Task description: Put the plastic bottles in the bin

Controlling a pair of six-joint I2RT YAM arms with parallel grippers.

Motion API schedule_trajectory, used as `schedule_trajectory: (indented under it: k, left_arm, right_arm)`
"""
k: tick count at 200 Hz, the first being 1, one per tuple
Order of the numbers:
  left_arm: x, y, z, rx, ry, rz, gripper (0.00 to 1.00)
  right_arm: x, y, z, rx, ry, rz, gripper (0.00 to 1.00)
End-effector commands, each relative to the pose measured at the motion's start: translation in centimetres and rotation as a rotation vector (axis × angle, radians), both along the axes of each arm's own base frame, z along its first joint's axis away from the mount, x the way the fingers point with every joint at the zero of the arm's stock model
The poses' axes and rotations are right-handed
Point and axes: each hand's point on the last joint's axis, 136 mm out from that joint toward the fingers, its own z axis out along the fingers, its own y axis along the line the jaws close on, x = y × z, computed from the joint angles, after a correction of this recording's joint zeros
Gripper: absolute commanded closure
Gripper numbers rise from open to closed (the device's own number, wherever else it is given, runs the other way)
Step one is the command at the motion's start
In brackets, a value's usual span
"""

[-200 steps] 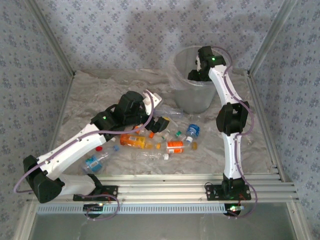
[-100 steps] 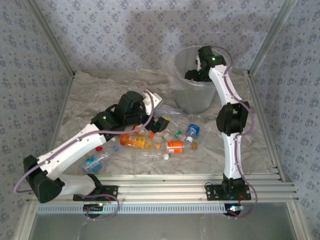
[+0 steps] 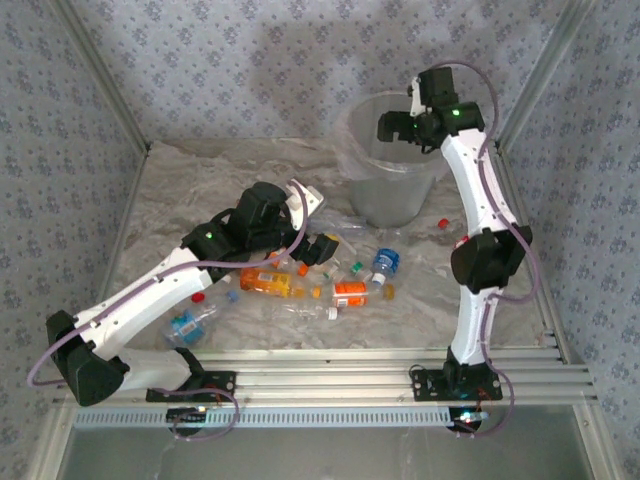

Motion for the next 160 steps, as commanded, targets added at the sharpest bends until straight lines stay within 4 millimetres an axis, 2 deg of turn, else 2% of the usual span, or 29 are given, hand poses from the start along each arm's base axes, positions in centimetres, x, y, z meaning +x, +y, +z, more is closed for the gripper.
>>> schedule_trajectory:
  k: [1, 36, 73, 93, 115, 140, 160]
  left_arm:
    - [-0.7, -0.1, 1.2, -0.016, -0.035, -0.033, 0.0]
    - [-0.6, -0.1, 1.2, -0.01, -0.038, -0.033, 0.0]
    - [-0.6, 0.1, 1.2, 0.0, -0.048, -0.035, 0.0]
    - [-1.1, -0.1, 1.1, 0.001, -0.044, -0.064, 0.0]
    - [-1.8, -0.5, 0.9, -0.005, -0.03, -0.113, 0.0]
    - [-2.2, -0.7, 0.8, -0.008, -0.024, -0.136, 0.0]
    - [-3.1, -1.0, 0.9, -0.027, -0.023, -0.188, 0.0]
  right_arm:
    - [-0.7, -0.2, 2.9, 0.008, -0.098, -0.021, 0.0]
    - [-4.0, 0.7, 6.0, 0.005, -0.22, 0.023, 0.0]
    - [-9.3, 3.8, 7.7, -0.103, -0.295, 0.143, 0.0]
    - [-12.0, 5.0, 7.2, -0.18, -0.296, 0.171, 0.0]
    - [-15.2, 5.7, 5.9, -0.172, -0.281, 0.177, 0.0]
    - [-18.9, 4.8, 4.0, -0.081, -0.236, 0.113, 0.0]
    - [-21.7, 2.8, 1.9, -0.004, -0.186, 0.02, 0.0]
